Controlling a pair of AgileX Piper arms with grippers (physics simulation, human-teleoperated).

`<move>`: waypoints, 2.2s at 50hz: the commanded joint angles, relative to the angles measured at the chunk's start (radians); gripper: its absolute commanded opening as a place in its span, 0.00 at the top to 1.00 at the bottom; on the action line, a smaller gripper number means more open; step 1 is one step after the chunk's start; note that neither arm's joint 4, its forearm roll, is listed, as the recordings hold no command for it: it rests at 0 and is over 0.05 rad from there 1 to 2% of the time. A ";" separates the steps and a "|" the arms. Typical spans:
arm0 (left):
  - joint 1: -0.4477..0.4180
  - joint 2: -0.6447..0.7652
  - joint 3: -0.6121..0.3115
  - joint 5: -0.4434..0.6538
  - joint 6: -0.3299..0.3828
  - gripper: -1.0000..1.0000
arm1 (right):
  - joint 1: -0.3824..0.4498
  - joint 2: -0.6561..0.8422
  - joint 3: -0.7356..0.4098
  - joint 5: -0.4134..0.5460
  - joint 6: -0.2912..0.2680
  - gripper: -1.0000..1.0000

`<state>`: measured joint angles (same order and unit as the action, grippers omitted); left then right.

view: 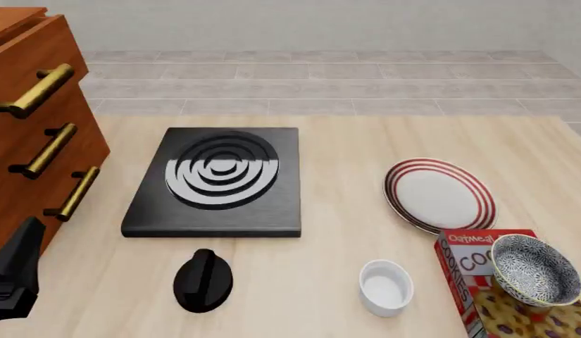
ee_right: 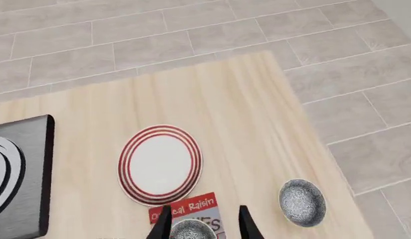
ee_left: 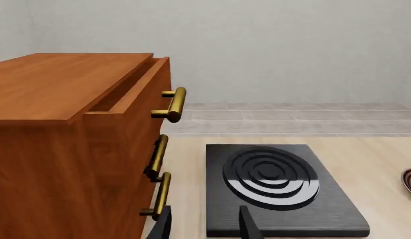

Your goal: Pick the akita bowl on the cookies box and place it on the plate.

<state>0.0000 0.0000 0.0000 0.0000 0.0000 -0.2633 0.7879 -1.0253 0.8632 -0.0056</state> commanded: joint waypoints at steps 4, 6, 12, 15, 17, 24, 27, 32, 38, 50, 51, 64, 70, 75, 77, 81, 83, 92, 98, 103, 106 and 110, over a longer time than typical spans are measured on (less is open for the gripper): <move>0.000 0.000 0.000 0.000 0.000 0.00 | -0.116 0.057 0.029 0.048 -0.052 0.00; 0.000 0.000 0.000 0.000 0.000 0.00 | -0.135 0.061 0.047 0.046 -0.061 0.00; 0.000 0.000 0.000 0.000 0.000 0.00 | -0.148 0.059 0.110 0.029 -0.049 0.00; 0.000 0.000 0.000 0.000 0.000 0.00 | -0.148 0.057 0.125 0.034 -0.040 0.00; 0.000 0.000 0.000 0.000 0.000 0.00 | -0.146 0.057 0.139 0.033 -0.037 0.00; 0.000 0.000 0.000 0.000 0.000 0.00 | -0.115 0.065 0.207 0.015 -0.006 0.00; 0.000 0.000 0.000 0.000 0.000 0.00 | -0.092 0.064 0.235 0.008 0.003 0.00; 0.000 0.000 0.000 0.000 0.000 0.00 | -0.096 0.064 0.255 -0.009 -0.001 0.00; 0.000 0.000 0.000 0.000 0.000 0.00 | -0.097 0.071 0.280 -0.021 0.003 0.00; 0.000 0.000 0.000 0.000 0.000 0.00 | -0.108 0.077 0.352 -0.065 0.004 0.00; 0.000 0.000 0.000 0.000 0.000 0.00 | -0.106 0.080 0.359 -0.069 0.010 0.00; 0.000 0.000 0.000 0.000 0.000 0.00 | -0.104 0.105 0.399 -0.108 0.030 0.00; 0.000 0.000 0.000 0.000 0.000 0.00 | -0.096 0.120 0.417 -0.130 0.046 0.00; 0.000 0.000 0.000 0.000 0.000 0.00 | -0.098 0.135 0.436 -0.153 0.056 0.00; 0.000 0.000 0.000 0.000 0.000 0.00 | -0.101 0.137 0.440 -0.158 0.056 0.00; 0.000 0.000 0.000 0.000 0.000 0.00 | -0.102 0.147 0.454 -0.174 0.059 0.00; 0.000 0.000 0.000 0.000 0.000 0.00 | -0.099 0.149 0.458 -0.177 0.062 0.00; 0.000 0.000 0.000 0.000 0.000 0.00 | -0.095 0.164 0.493 -0.205 0.074 0.00; 0.000 0.000 0.000 0.000 0.000 0.00 | -0.093 0.170 0.516 -0.218 0.080 0.00; 0.000 0.000 0.000 0.000 0.000 0.00 | -0.095 0.187 0.538 -0.240 0.083 0.00; 0.000 0.000 0.000 0.000 0.000 0.00 | -0.098 0.201 0.554 -0.257 0.083 0.00; 0.000 0.000 0.000 0.000 0.000 0.00 | -0.101 0.204 0.559 -0.262 0.080 0.00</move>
<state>0.0000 0.0000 0.0000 0.0000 0.0000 -0.3608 0.9714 -0.4978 0.6303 0.0724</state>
